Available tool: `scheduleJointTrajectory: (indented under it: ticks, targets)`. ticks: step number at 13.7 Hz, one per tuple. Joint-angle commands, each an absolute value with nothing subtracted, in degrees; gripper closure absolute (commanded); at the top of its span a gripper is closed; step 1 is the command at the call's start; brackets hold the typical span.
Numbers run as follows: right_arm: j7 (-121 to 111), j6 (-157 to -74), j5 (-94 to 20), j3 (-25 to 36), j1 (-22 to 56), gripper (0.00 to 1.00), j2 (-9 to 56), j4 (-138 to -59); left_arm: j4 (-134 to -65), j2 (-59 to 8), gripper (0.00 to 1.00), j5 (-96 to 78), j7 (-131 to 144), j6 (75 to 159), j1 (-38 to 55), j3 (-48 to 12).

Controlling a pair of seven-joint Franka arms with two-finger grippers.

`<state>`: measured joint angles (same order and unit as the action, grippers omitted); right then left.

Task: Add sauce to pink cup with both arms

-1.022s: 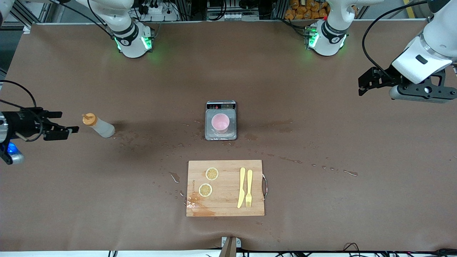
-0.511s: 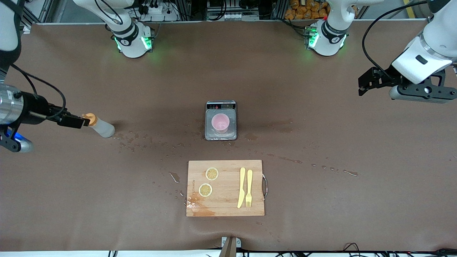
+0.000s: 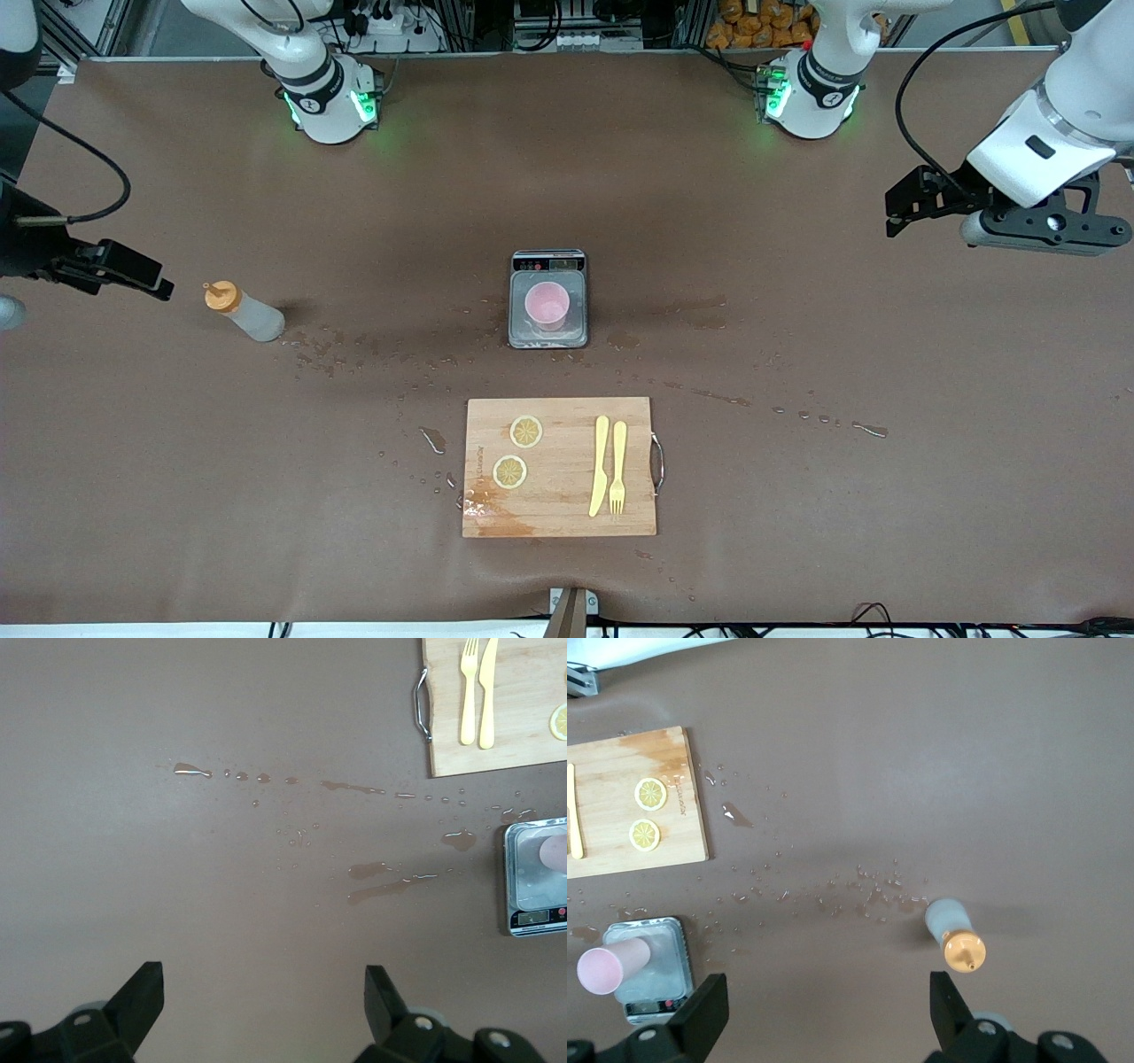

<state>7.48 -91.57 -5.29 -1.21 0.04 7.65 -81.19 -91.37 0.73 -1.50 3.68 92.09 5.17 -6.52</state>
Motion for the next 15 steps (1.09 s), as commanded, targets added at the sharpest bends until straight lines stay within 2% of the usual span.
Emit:
scheduleJointTrajectory:
  ticks: [1, 6, 15]
  targets:
    - [5.45, -98.95, -3.87, -1.85, -0.53, 0.0, -1.31, -94.74, -90.26, 0.7, 0.0, -1.32, 4.75, 90.97, 5.19, -6.85]
    - [-1.49, -101.7, -0.97, -2.11, -4.39, 0.0, -0.79, -94.66, -90.26, 1.14, 0.0, 0.08, 4.05, 90.09, 4.57, -6.68]
    - [-1.67, -100.63, 0.0, -2.37, -2.56, 0.0, 0.35, -91.23, -90.35, 1.06, 0.0, 0.18, 3.87, 90.09, 4.48, -6.77]
